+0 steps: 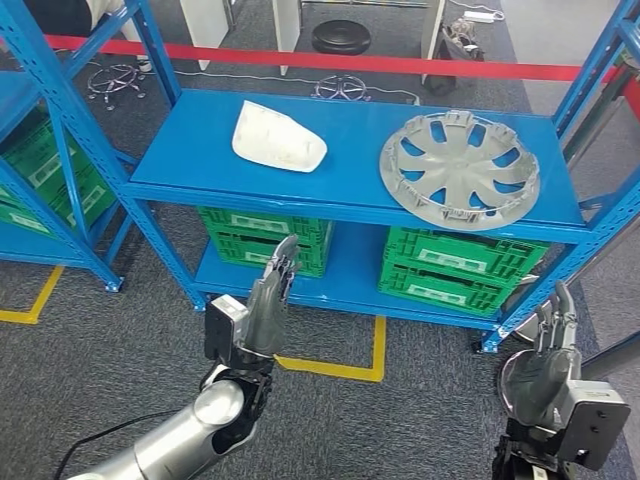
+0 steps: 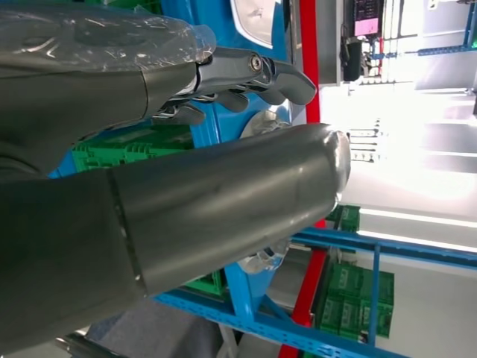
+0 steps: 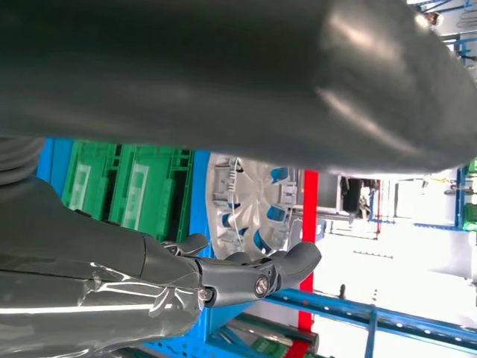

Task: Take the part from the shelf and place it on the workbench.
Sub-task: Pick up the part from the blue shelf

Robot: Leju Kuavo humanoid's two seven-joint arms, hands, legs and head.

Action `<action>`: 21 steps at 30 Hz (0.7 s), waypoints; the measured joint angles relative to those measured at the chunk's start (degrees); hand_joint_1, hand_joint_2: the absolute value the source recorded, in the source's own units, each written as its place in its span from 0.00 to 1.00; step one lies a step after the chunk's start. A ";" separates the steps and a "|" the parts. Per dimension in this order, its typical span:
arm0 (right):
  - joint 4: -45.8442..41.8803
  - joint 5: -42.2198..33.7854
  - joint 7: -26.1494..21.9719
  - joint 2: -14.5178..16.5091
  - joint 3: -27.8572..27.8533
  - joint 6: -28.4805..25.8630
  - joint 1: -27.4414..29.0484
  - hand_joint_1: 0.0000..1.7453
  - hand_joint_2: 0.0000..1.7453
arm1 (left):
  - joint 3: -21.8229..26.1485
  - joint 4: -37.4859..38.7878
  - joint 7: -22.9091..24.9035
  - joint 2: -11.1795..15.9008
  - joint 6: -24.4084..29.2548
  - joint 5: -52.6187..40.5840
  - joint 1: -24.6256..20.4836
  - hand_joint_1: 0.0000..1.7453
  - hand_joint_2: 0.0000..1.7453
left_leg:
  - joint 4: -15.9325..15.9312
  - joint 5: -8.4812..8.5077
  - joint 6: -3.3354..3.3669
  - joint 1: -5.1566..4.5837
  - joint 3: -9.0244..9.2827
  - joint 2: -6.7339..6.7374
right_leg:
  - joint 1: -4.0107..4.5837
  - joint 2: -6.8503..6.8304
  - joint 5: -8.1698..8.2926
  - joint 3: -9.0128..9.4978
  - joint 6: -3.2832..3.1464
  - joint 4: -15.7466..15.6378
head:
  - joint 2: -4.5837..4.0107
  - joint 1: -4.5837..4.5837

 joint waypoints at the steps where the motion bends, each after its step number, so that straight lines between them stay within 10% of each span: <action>1: 0.01 -0.01 0.05 0.00 0.02 0.00 0.07 0.00 0.00 | 0.00 0.01 0.00 -0.01 -0.01 0.03 0.06 0.00 0.00 | 0.02 -0.12 -0.08 0.06 0.11 -0.01 | -0.23 -0.02 -0.47 -1.61 0.26 2.75 | 0.00 0.03; 3: 0.03 -0.03 0.11 0.00 0.02 0.00 0.14 0.00 0.00 | 0.00 0.02 0.00 -0.01 -0.01 0.11 0.11 0.00 0.00 | 0.14 -0.52 -0.51 0.35 0.52 -0.11 | -0.73 -0.10 1.99 -1.54 0.79 1.34 | 0.00 0.05; 6: 0.08 -0.06 0.16 0.00 0.01 0.01 0.07 0.00 0.00 | 0.00 0.02 -0.01 0.02 -0.01 0.24 0.09 0.00 0.00 | 1.05 -1.62 -1.83 0.72 1.10 -0.29 | -1.16 -0.32 7.31 3.56 1.43 -9.84 | 0.00 0.45; 11: 0.12 -0.10 0.21 -0.03 0.02 0.09 0.13 0.00 0.00 | -0.02 0.02 -0.03 0.06 -0.01 0.35 -0.02 0.00 0.00 | 2.31 -2.58 -3.35 0.83 0.55 -0.18 | -0.74 0.31 7.01 4.91 -0.76 -12.16 | 0.00 -0.41; 16: 0.12 -0.08 0.18 -0.04 0.00 0.27 0.05 0.00 0.00 | -0.02 0.02 -0.09 0.09 -0.01 0.35 -0.02 0.00 0.00 | 18.74 -8.59 -3.50 0.78 -8.93 -0.95 | -0.34 0.59 6.62 5.25 -2.11 -12.25 | 0.00 -1.45; 18: 0.13 -0.08 0.21 -0.04 0.00 0.32 0.05 0.00 0.00 | -0.02 0.02 -0.09 0.19 0.00 0.34 0.10 0.00 0.00 | 18.92 -6.49 -2.88 0.57 -10.22 -1.02 | 0.02 0.87 6.36 5.59 -2.38 -12.26 | 0.00 -1.65; 21: 0.11 -0.07 0.23 -0.04 -0.01 0.42 0.02 0.00 0.00 | -0.02 0.02 -0.09 0.33 0.11 0.33 0.01 0.00 0.00 | 7.30 -0.04 -1.19 -0.24 -5.64 -1.25 | 0.42 1.33 5.83 6.32 -2.36 -12.29 | 0.00 -1.78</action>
